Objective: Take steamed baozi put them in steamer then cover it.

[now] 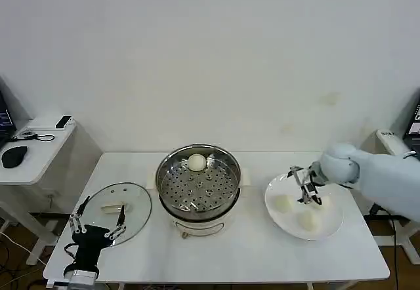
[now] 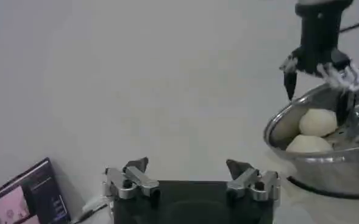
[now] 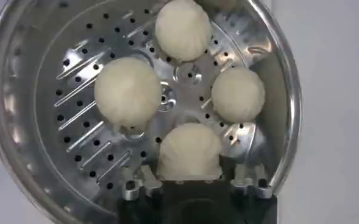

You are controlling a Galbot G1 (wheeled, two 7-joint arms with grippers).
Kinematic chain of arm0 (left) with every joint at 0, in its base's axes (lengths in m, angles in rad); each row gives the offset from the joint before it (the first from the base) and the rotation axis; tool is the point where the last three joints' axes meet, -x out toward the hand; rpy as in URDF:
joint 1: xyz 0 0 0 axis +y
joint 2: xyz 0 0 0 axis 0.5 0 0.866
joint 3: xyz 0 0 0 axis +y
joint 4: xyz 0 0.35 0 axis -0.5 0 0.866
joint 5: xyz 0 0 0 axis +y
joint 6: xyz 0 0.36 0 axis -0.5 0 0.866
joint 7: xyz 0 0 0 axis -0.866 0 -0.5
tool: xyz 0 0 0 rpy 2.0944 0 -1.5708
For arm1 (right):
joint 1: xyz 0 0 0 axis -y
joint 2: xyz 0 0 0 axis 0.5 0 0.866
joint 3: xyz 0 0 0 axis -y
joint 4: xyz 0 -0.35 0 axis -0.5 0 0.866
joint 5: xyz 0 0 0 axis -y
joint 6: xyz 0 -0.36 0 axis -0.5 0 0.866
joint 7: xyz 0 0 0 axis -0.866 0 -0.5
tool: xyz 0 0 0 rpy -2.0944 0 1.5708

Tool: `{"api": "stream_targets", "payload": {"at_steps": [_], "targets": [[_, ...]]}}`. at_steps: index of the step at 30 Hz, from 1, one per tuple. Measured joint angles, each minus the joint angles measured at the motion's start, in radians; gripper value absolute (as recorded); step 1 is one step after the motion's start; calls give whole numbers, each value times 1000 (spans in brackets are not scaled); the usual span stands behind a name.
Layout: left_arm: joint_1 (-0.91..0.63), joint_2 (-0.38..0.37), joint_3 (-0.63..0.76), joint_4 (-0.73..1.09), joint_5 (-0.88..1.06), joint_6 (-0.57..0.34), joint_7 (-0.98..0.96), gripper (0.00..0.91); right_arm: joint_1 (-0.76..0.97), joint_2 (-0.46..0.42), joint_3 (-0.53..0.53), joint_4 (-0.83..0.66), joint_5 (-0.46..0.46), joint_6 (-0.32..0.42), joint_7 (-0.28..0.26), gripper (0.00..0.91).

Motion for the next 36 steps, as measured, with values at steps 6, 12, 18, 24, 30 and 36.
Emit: {"api": "stream_targets", "payload": {"at_steps": [6,12,18,24,30,36], "targets": [[-1,0,-4,6,1,0,0,907,-52,45,26,-54,4,-17,-11,907],[-2,-1,-1,16,1,0,0,907,-94,77,55,-97,2,-28,-14,907],[0,4,-8,17,0,-1,0,907,-125,104,78,-133,-6,-33,-21,907],[1,0,-2,14,-1,2,1,907,-145,123,88,-158,-27,-40,-29,836],[-1,1,-5,18,-1,3,1,907,-157,133,96,-179,-39,-43,-37,746],[1,0,-6,18,-1,3,0,907,-165,140,100,-187,-46,-43,-51,705]]}}
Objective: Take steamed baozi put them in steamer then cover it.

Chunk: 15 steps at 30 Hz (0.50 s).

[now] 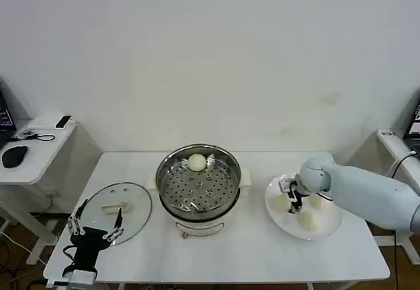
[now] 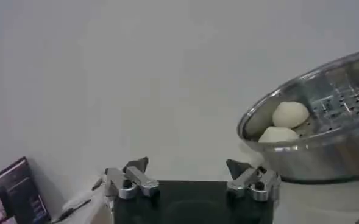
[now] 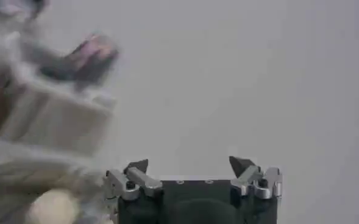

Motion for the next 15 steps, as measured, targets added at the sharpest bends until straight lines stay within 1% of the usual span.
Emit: {"api": "stream_targets", "payload": {"at_steps": [2,8,15], "targets": [[0,0,0,-1,0,0,0,907,-2,1,5,-2,-1,0,-6,705],[4,-1,0,-3,1,0,0,907,-2,-5,13,-3,-5,1,-19,655],[6,-2,0,-13,2,0,0,907,23,-24,24,12,2,5,-42,645]]}}
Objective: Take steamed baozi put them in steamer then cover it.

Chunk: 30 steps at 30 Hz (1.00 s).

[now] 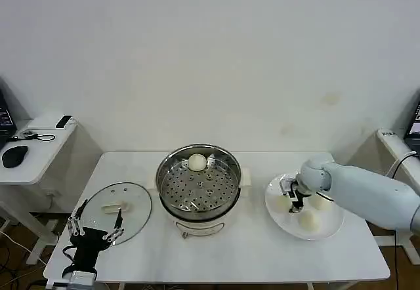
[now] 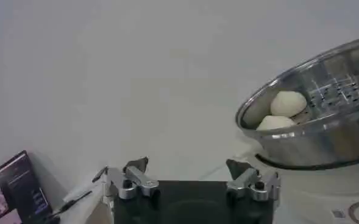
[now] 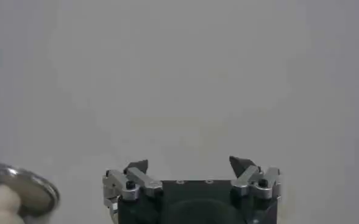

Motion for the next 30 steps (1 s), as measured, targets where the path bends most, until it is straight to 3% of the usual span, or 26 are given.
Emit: {"api": "stream_targets", "payload": {"at_steps": [16,30], "targets": [[-15,2,2,-10,3,-1,1,907,172,-25,3,74,91,-30,9,655],[-43,0,2,-12,9,1,3,907,387,103,-33,129,246,-113,75,665]]}}
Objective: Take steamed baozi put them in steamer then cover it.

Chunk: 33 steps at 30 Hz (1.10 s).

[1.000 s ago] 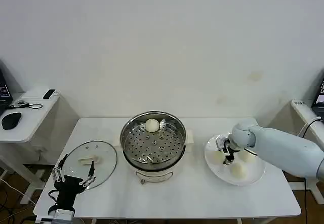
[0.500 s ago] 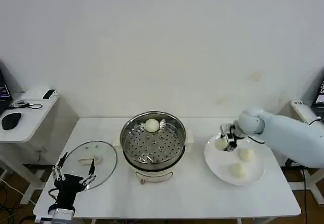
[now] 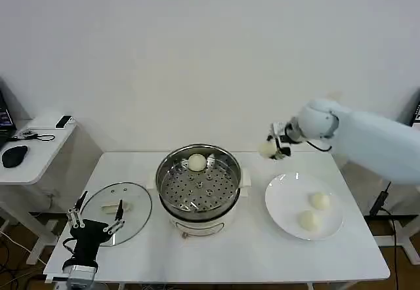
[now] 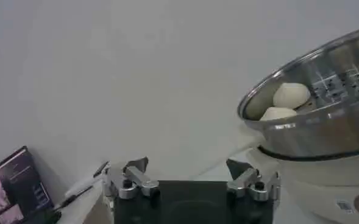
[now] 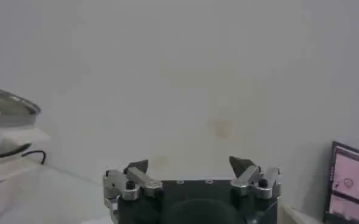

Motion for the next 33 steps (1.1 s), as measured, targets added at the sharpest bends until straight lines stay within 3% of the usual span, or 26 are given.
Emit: {"api": "stream_targets", "payload": {"at_steps": [18,33], "targets": [[-1,4,-31,6,-7,-1,1,907,6,333,-56,-33,294,-195,154,675],[0,-7,-40,-2,-8,-1,1,907,-87,512,-73,-141,359,-257,216,675]]}}
